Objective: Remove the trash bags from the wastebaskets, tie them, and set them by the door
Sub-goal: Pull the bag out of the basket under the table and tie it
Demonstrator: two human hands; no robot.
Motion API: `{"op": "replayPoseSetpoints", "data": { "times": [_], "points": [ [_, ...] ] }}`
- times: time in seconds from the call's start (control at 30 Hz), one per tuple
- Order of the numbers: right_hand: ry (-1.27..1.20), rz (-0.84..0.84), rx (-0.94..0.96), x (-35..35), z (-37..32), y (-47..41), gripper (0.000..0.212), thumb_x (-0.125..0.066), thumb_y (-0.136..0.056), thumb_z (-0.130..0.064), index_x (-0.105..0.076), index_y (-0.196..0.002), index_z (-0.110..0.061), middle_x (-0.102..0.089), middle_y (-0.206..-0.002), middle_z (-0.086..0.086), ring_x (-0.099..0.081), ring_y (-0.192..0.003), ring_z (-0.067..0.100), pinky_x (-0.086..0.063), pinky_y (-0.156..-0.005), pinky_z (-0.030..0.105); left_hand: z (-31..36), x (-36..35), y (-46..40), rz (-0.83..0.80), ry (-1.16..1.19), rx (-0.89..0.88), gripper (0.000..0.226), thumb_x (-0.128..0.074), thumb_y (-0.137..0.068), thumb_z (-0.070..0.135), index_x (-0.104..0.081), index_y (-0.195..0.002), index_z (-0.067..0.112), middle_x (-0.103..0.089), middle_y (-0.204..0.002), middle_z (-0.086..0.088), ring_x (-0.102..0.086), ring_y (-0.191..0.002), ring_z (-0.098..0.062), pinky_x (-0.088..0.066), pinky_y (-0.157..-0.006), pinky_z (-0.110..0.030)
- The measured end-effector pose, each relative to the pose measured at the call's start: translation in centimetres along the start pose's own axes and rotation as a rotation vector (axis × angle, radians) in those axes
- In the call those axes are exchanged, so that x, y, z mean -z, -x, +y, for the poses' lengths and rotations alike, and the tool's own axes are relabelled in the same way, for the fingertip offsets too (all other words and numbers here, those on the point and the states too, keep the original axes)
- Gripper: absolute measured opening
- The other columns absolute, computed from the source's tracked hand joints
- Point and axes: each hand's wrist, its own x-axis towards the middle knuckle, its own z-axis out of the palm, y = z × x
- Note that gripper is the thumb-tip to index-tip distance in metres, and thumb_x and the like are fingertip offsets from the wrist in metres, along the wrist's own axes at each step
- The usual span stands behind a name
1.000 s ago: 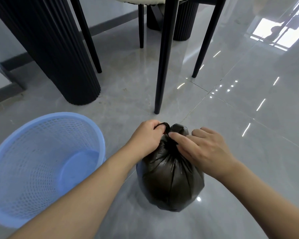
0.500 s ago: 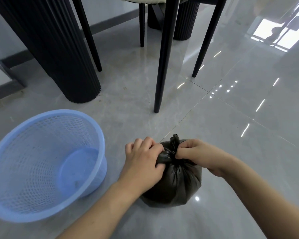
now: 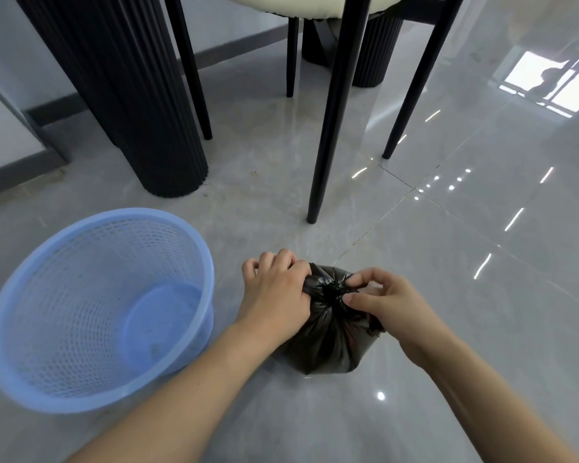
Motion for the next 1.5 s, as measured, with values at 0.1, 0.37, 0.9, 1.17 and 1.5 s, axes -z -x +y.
{"op": "replayPoseSetpoints", "data": {
  "times": [0.1, 0.37, 0.9, 1.17, 1.5],
  "points": [
    [-0.170, -0.077, -0.107, 0.1, -0.7, -0.2, 0.033, -0.060, -0.087, 0.003, -0.059, -0.111, -0.020, -0.068, -0.082, 0.007, -0.065, -0.062, 0.016, -0.048, -0.049, 0.020, -0.2, 0.1, -0.3, -0.029, 0.000, -0.011, 0.026, -0.046, -0.082, 0.021, -0.056, -0.105, 0.028, -0.046, -0.112, 0.010, -0.038, -0.105, -0.019, -0.019, -0.092, -0.036],
    [0.117, -0.078, 0.038, -0.3, 0.0, -0.5, 0.047, -0.052, -0.080, 0.013, -0.061, -0.107, -0.025, -0.067, -0.103, 0.005, -0.065, -0.085, 0.018, -0.053, -0.077, 0.031, -0.3, -0.1, -0.7, -0.066, 0.043, -0.005, 0.021, -0.045, -0.085, 0.024, -0.053, -0.104, 0.028, -0.044, -0.113, 0.010, -0.036, -0.108, -0.019, -0.020, -0.095, -0.038],
    [-0.029, 0.021, 0.041, -0.2, 0.9, -1.0, 0.048, -0.044, -0.083, 0.013, -0.066, -0.106, -0.024, -0.069, -0.108, 0.010, -0.066, -0.094, 0.023, -0.054, -0.082, 0.033, -1.1, -1.0, -0.4, -0.064, 0.133, 0.027, 0.031, -0.043, -0.089, 0.021, -0.053, -0.117, 0.031, -0.044, -0.119, 0.014, -0.030, -0.113, -0.013, -0.013, -0.097, -0.033],
    [0.597, 0.253, 0.419, -0.5, 1.6, -1.1, 0.024, -0.057, -0.090, -0.008, -0.064, -0.100, -0.029, -0.051, -0.097, -0.021, -0.049, -0.092, -0.010, -0.031, -0.078, -0.003, -0.8, -0.9, -0.5, -0.075, 0.143, 0.036, 0.029, -0.043, -0.091, 0.022, -0.054, -0.115, 0.031, -0.045, -0.119, 0.014, -0.030, -0.115, -0.013, -0.015, -0.099, -0.036],
    [0.270, 0.297, 0.267, -0.3, 1.6, -1.6, 0.051, -0.052, -0.096, -0.039, -0.043, -0.056, -0.009, -0.033, -0.053, -0.008, -0.031, -0.048, 0.008, -0.025, -0.047, 0.023, -0.7, 0.2, 0.6, -0.094, 0.324, 0.050, 0.039, -0.044, -0.073, 0.031, -0.046, -0.111, 0.038, -0.040, -0.116, 0.018, -0.027, -0.115, -0.009, -0.013, -0.101, -0.030]
  ]
}}
